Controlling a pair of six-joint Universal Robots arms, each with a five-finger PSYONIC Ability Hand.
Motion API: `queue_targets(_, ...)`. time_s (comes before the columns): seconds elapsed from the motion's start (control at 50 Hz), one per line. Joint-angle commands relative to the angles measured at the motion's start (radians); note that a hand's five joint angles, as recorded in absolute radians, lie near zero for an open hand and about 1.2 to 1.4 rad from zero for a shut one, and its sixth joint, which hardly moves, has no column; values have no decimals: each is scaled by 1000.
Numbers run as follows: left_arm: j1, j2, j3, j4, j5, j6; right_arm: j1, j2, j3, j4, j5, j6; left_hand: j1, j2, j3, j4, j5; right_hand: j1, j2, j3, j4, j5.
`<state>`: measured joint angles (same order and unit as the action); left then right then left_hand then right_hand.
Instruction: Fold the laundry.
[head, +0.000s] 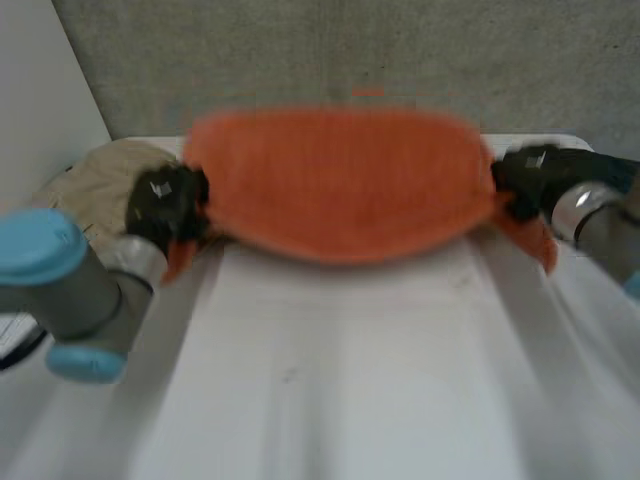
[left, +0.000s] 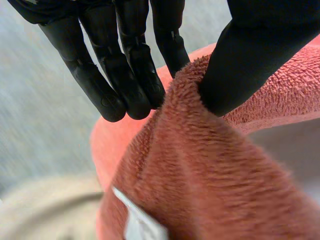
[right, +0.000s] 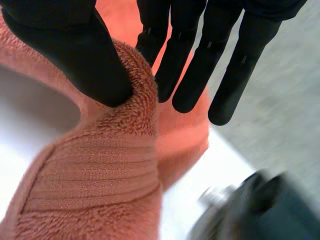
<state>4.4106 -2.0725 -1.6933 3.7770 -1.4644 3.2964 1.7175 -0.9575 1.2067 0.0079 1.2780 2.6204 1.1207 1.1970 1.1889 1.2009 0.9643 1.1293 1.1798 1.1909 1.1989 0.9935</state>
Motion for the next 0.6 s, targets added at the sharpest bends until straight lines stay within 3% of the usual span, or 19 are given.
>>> queue_targets(0.02, 13, -129, -66, 63, 19, 121, -15, 111, 37, 4, 34, -97, 151, 75, 83, 71, 133, 267, 216, 205, 197, 228)
queue_targets(0.04, 16, -132, -66, 60, 21, 134, -16, 112, 40, 3, 41, -103, 57, -20, -12, -24, 39, 98, 48, 36, 28, 59)
queue_targets(0.06, 17, -121, -68, 46, 21, 155, -18, 111, 42, 0, 63, -112, -101, -178, -169, -181, -119, -331, -381, -393, -401, -370)
queue_targets(0.08, 17, -112, -68, 38, 24, 163, -18, 108, 43, 0, 73, -111, -184, -261, -252, -264, -202, -495, -546, -557, -565, -534)
queue_targets(0.14, 17, -61, -69, -2, 21, 175, -18, 80, 54, -8, 127, -88, -627, -704, -696, -708, -645, -699, -749, -760, -768, -737)
queue_targets(0.2, 18, -2, -72, -42, 18, 174, -21, 27, 88, -20, 162, -39, -731, -807, -799, -811, -749, -855, -905, -916, -924, -893)
queue_targets(0.34, 59, 147, -135, -138, 22, 169, -59, -124, 200, -25, 149, 52, -805, -881, -873, -885, -823, -858, -908, -919, -927, -897)
queue_targets(0.46, 127, 235, -198, -261, 24, 161, -98, -197, 293, 21, 112, 20, -784, -860, -852, -864, -802, -738, -788, -799, -807, -776)
queue_targets(0.6, 178, 249, -218, -434, 81, 88, -133, -236, 395, 84, 90, -14, -555, -631, -623, -635, -573, -450, -500, -512, -520, -489)
